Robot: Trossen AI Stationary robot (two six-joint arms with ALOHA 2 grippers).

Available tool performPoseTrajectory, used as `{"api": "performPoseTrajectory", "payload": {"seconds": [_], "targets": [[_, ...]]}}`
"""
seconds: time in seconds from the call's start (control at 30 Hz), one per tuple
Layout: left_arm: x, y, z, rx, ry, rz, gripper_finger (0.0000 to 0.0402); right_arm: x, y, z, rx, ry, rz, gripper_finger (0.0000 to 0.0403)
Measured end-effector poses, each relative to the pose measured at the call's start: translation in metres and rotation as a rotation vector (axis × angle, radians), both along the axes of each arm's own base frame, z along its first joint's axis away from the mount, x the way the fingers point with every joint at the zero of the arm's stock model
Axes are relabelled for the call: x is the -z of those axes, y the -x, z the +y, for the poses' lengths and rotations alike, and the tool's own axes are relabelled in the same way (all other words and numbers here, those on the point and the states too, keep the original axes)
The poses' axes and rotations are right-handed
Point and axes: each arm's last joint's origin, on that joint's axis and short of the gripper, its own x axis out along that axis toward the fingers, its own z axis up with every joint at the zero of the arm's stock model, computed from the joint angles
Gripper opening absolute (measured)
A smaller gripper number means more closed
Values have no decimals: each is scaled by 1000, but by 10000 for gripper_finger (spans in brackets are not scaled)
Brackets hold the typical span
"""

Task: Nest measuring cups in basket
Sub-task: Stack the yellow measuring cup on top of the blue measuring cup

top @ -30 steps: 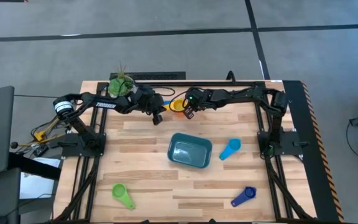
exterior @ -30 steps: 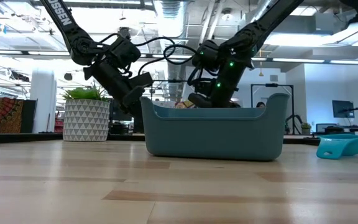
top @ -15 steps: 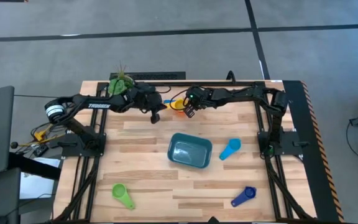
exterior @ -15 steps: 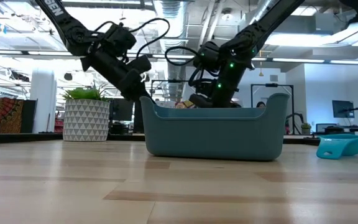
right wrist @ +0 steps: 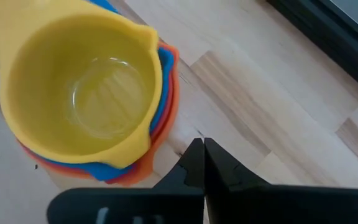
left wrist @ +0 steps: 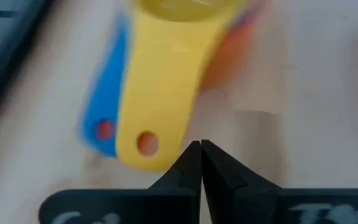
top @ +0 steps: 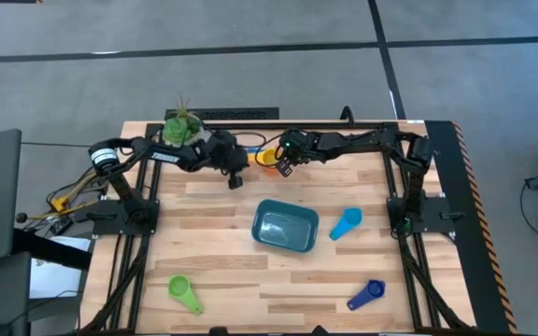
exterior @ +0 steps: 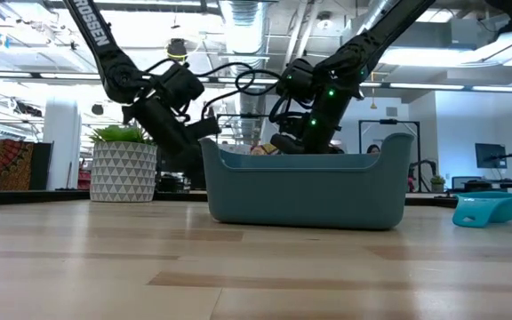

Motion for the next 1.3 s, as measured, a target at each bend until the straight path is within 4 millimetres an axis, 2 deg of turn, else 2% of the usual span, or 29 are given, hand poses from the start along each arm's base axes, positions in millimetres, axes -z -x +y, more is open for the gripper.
{"api": "performPoseTrajectory", "payload": {"seconds": [0.17, 0.37, 0.8, 0.97, 1.2, 1.3], "targets": [[-16, 0, 4, -103, -109, -51, 0, 0, 0, 0, 0, 0, 0, 16], [-28, 0, 5, -115, -144, -102, 0, 0, 0, 0, -1, 0, 2, 11], [-21, 1, -3, -106, -68, -38, 0, -1, -3, 3, -9, 35, -1, 11], [-21, 2, -1, -130, -54, -58, 0, -11, -5, -16, -8, 102, -86, 15], [-24, 4, 7, -177, -68, -94, 0, -26, -6, -43, -80, 102, -292, 13], [-25, 4, 8, -181, -69, -111, 0, -24, -8, -52, -107, 84, -341, 13]]}}
